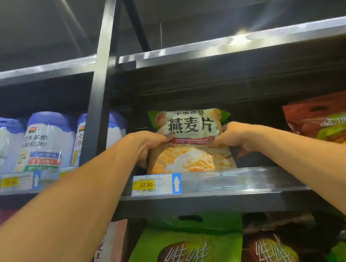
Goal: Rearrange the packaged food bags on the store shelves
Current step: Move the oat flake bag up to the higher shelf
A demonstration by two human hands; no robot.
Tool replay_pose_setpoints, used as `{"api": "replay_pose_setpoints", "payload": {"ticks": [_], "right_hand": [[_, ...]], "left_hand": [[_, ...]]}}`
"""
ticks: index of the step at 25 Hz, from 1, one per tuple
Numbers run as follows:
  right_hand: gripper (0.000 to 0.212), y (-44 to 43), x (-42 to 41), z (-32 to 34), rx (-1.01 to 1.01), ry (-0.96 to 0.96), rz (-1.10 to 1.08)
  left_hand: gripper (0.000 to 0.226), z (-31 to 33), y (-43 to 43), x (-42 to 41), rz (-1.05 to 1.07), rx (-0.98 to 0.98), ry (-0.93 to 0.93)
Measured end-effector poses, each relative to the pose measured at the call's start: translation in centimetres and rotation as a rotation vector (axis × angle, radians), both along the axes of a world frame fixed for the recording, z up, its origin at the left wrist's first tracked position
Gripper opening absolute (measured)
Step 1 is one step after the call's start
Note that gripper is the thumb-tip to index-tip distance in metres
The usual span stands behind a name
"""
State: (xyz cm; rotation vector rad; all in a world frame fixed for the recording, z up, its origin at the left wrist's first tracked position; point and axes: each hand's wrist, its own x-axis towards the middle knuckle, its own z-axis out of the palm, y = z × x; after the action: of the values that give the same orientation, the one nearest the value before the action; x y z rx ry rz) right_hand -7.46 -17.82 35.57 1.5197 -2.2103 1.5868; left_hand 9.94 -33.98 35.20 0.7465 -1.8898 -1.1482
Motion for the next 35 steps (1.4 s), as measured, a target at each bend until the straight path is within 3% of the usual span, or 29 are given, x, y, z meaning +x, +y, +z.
{"api": "replay_pose_setpoints", "payload": {"ticks": [11,15,18,23,26,32,35], "right_hand": [[0.051,1.0,0.6,-0.8,0.152,0.166,-0.149],[0.059,2.5,1.0,-1.3,0.165,0.514,-0.313],[0.073,4.0,1.3,-2.0,0.059,0.712,-0.479],[0.06,7.2,3.3,-4.2,-0.162,0.953,-0.536],[0.054,9.2,4.7,-6.7,-0.263,1.06,-0.57],[0.039,12.6,8.4,-13.3,-0.457,1.074,-0.464],[0.035,13.5,10.1,-17.7,-0.464,1.102,-0.41]], "left_hand": [[0.065,-0.9,0.4,0.9,0.105,-0.151,-0.143],[0.075,-1.6,2.1,1.6,0.187,-0.318,-0.108],[0.079,-2.2,3.3,2.4,0.261,-0.59,-0.007],[0.081,-4.3,6.8,5.3,0.344,-1.081,0.144],[0.081,-6.3,9.1,7.6,0.341,-1.236,0.123],[0.079,-13.7,12.3,12.0,0.309,-1.266,0.072],[0.078,-18.4,13.2,13.8,0.253,-1.232,0.023]]}}
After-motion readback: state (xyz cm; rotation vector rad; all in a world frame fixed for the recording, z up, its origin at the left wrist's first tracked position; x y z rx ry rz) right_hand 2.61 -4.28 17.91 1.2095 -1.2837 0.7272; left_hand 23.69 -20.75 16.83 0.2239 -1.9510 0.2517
